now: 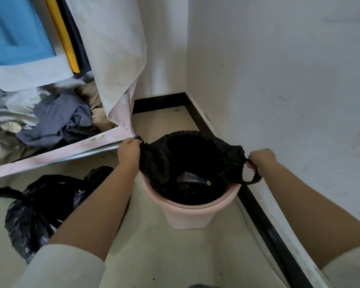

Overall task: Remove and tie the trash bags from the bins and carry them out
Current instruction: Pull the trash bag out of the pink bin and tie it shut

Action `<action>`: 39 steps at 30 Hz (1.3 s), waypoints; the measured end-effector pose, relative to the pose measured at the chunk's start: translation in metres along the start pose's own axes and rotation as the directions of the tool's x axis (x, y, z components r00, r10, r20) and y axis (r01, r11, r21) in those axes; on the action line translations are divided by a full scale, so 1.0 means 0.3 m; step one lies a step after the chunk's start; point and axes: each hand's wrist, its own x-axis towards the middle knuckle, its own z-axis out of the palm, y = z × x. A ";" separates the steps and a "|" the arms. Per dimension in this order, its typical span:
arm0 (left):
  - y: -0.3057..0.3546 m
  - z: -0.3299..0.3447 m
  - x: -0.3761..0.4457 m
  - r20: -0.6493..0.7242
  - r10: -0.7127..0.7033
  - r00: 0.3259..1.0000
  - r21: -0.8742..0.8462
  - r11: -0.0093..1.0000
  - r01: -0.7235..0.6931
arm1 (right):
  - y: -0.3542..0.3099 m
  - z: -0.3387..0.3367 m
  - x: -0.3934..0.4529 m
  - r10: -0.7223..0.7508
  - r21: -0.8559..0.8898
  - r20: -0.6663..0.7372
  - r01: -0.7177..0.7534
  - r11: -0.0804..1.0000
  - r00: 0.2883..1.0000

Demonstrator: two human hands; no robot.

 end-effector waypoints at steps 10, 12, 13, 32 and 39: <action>0.282 -0.001 -0.045 0.205 0.233 0.951 -0.664 0.747 -0.040 | -0.483 0.002 -0.163 -0.528 0.379 0.043 0.475 0.794 0.848; 0.330 -0.027 -0.043 0.186 0.298 0.936 -0.729 0.681 -0.072 | -0.534 0.008 -0.201 -0.596 0.360 -0.008 0.559 0.747 0.803; 0.355 -0.044 -0.044 0.173 0.318 0.932 -0.743 0.664 -0.088 | -0.561 0.014 -0.223 -0.639 0.347 -0.040 0.611 0.712 0.768; 0.571 -1.061 -0.241 -0.513 0.389 0.765 -0.289 0.761 -0.581 | -1.059 0.561 -1.266 -0.972 0.713 0.225 0.668 0.215 0.073; 0.281 -1.365 -0.304 -0.440 0.256 0.861 -0.047 0.951 -0.307 | -0.794 0.904 -1.456 -0.892 0.698 0.439 0.582 0.417 0.112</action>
